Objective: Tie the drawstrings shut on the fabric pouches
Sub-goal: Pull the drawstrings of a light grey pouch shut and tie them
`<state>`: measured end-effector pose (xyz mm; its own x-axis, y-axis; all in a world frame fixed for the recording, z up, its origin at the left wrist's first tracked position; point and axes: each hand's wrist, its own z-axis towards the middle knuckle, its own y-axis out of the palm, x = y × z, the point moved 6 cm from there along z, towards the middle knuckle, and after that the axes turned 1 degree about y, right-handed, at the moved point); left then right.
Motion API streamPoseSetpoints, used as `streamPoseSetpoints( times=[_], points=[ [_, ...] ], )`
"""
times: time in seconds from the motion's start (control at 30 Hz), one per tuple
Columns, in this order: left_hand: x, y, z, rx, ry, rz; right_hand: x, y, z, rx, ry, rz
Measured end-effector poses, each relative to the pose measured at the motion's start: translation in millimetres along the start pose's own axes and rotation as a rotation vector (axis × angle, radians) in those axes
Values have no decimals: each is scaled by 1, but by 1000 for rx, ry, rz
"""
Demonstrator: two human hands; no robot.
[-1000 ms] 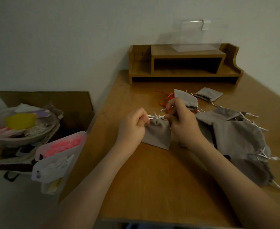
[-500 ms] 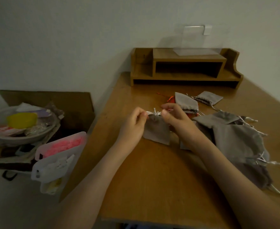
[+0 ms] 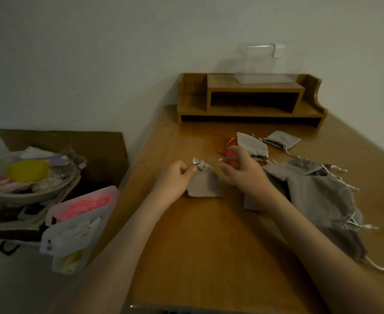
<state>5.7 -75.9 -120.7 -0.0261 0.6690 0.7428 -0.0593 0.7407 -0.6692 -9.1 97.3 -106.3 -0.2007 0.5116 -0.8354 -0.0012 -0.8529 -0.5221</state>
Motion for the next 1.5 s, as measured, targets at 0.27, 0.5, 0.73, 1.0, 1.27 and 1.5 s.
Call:
streamPoseSetpoints(
  times=[0.27, 0.5, 0.73, 1.0, 1.27, 1.5],
  points=[
    [13, -22, 18, 96, -102, 506, 8, -39, 54, 274, 111, -622],
    [45, 0, 15, 47, 127, 411, 51, -34, 61, 98, 310, -596],
    [67, 19, 17, 27, 221, 366, 35, -41, 52, 287, 102, -660],
    [69, 25, -2, 78, 387, 595, -11, -45, 19, 343, -317, -479],
    [76, 7, -32, 238, 546, 265, -45, -38, -14, 202, -374, -33],
    [36, 22, -32, -247, 182, -564, -10, -16, -18, -54, -110, 240]
  ],
)
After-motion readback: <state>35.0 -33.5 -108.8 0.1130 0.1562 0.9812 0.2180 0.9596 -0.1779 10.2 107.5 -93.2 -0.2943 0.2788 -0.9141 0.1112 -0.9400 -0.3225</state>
